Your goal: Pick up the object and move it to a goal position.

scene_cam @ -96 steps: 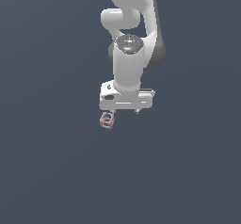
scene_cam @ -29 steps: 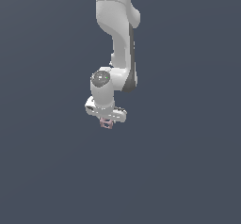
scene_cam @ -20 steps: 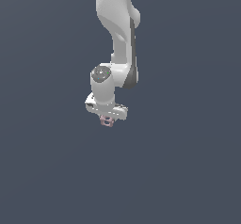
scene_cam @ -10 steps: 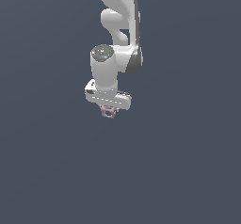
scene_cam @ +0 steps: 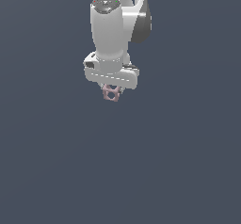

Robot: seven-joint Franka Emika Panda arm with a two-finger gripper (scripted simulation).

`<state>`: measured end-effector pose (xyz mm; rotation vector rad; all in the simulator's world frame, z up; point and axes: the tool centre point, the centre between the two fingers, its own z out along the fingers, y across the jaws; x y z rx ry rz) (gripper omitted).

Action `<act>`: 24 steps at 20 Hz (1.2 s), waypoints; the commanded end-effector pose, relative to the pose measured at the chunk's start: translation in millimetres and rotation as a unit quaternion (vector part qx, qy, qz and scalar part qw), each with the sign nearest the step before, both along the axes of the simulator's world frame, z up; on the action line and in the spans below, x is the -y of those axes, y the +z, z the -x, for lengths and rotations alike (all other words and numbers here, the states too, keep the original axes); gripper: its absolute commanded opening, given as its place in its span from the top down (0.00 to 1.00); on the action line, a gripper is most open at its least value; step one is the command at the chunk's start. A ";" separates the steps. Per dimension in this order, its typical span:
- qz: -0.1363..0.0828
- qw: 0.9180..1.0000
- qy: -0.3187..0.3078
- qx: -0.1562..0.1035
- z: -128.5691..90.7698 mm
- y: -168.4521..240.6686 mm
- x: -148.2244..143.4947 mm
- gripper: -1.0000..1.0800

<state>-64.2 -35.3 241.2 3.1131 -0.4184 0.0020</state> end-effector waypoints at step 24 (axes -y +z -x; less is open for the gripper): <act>0.000 1.000 0.000 -0.001 18.7 192.4 -34.4 1.00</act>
